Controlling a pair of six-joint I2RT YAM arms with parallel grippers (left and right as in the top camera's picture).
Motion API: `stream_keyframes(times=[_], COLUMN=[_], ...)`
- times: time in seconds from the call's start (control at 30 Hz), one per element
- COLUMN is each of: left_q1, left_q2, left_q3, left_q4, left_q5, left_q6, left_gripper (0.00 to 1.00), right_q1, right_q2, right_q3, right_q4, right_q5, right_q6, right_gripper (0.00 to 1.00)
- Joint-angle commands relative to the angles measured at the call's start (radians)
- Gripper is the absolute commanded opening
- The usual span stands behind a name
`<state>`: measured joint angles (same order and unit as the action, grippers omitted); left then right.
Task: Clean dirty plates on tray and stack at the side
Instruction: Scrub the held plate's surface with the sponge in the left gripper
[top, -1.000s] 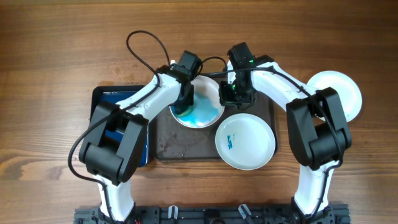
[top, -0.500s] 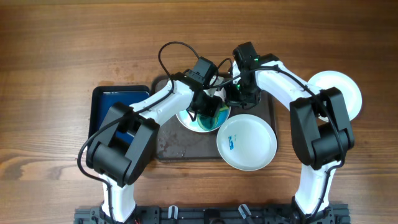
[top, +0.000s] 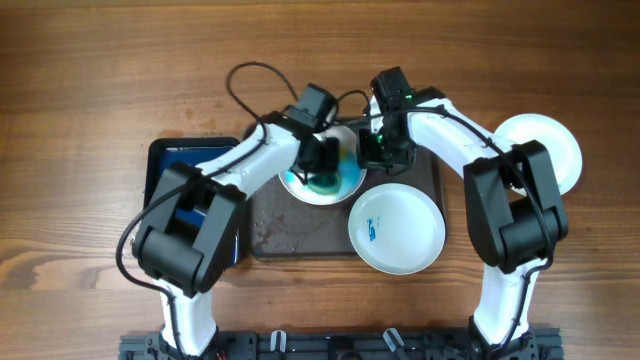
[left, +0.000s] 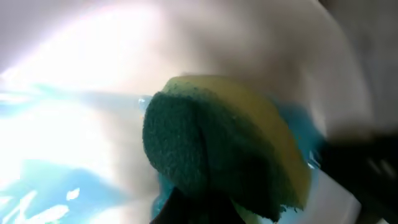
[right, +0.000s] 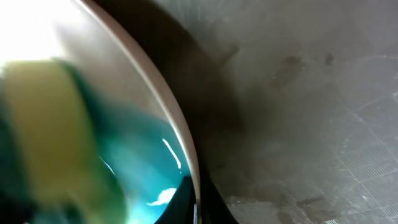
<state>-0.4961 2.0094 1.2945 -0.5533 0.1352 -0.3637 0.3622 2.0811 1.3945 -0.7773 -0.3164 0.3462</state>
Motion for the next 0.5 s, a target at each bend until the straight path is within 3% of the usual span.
stream_keyframes(times=[0.0, 0.33, 0.47], left_q1=[0.092, 0.100, 0.100], left_q2=[0.042, 0.042, 0.042], left_q3=[-0.021, -0.021, -0.021], left_q4=[0.009, -0.043, -0.144], left_q5=[-0.375, -0.644, -0.626], left_q6=[-0.097, -0.141, -0.150], left_gripper=[0.04, 0.04, 0.04], right_q1=[0.006, 0.006, 0.006], right_q2=[0.055, 0.055, 0.055], right_q3=[-0.031, -0.031, -0.031], right_q4=[-0.020, -0.026, -0.027], right_q5=[0.101, 0.103, 0.103], right_q6=[-0.003, -0.003, -0.002], right_gripper=[0.05, 0.05, 0.05])
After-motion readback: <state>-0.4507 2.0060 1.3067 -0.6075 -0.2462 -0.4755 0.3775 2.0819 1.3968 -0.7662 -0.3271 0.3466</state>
